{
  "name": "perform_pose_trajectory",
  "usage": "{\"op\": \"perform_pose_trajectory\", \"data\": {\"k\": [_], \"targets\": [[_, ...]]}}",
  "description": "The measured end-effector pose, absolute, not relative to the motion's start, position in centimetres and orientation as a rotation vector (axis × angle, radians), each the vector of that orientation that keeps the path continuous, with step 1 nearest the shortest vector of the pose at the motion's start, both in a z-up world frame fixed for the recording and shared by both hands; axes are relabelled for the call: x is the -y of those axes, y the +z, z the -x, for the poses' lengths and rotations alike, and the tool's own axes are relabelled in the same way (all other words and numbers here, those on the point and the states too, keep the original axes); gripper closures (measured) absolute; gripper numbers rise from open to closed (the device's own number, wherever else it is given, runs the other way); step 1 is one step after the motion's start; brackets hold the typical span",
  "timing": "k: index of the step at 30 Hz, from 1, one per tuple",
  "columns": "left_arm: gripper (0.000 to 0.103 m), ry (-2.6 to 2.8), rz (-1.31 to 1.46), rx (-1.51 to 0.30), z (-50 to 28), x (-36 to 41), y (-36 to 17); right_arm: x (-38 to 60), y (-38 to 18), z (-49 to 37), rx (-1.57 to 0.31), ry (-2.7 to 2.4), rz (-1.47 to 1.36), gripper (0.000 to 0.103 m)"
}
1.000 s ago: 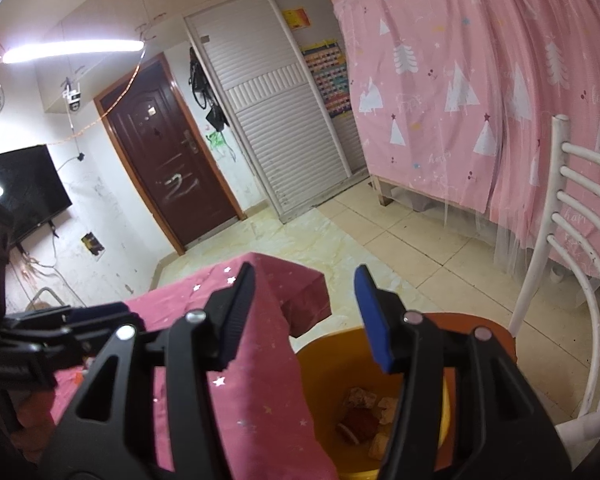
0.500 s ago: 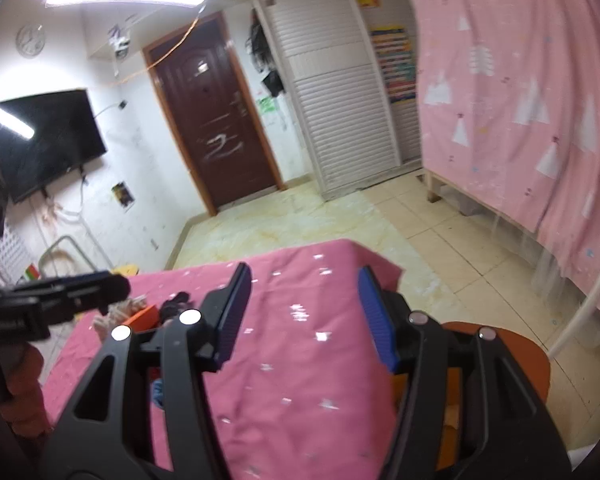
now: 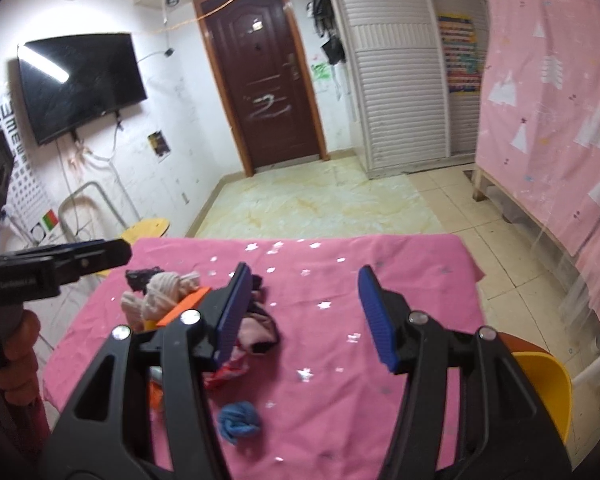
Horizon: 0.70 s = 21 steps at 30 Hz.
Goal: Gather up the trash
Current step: 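Move both open tools back over the remaining trash on the table, then grasp the grey knit hat with the left tool while the right tool grasps the black sock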
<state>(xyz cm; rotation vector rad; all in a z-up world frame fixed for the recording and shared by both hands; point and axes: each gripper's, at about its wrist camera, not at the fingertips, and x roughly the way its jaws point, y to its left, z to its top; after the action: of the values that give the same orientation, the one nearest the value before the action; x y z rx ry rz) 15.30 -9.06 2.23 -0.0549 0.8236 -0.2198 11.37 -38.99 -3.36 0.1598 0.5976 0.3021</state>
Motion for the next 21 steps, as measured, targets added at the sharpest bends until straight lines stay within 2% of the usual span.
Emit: {"op": "perform_pose_trajectory", "data": {"k": [16,17,19,21], "targets": [[0.039,-0.196,0.139,-0.963,-18.4,5.3,-3.8,32.3,-5.9,-15.3,-0.721,0.393,-0.065,0.049],[0.039,-0.202,0.143,-0.971,-18.6,5.3,-4.1,32.0,-6.1,-15.3,-0.726,0.395,-0.062,0.048],[0.039,-0.204,0.148,-0.988,-19.0,5.4,-4.8,31.5,-6.6,-15.6,-0.74,0.403,-0.052,0.037],[0.039,-0.207,0.152,-1.002,-19.4,5.3,-5.4,31.0,-7.0,-15.8,-0.749,0.411,-0.041,0.036]]}}
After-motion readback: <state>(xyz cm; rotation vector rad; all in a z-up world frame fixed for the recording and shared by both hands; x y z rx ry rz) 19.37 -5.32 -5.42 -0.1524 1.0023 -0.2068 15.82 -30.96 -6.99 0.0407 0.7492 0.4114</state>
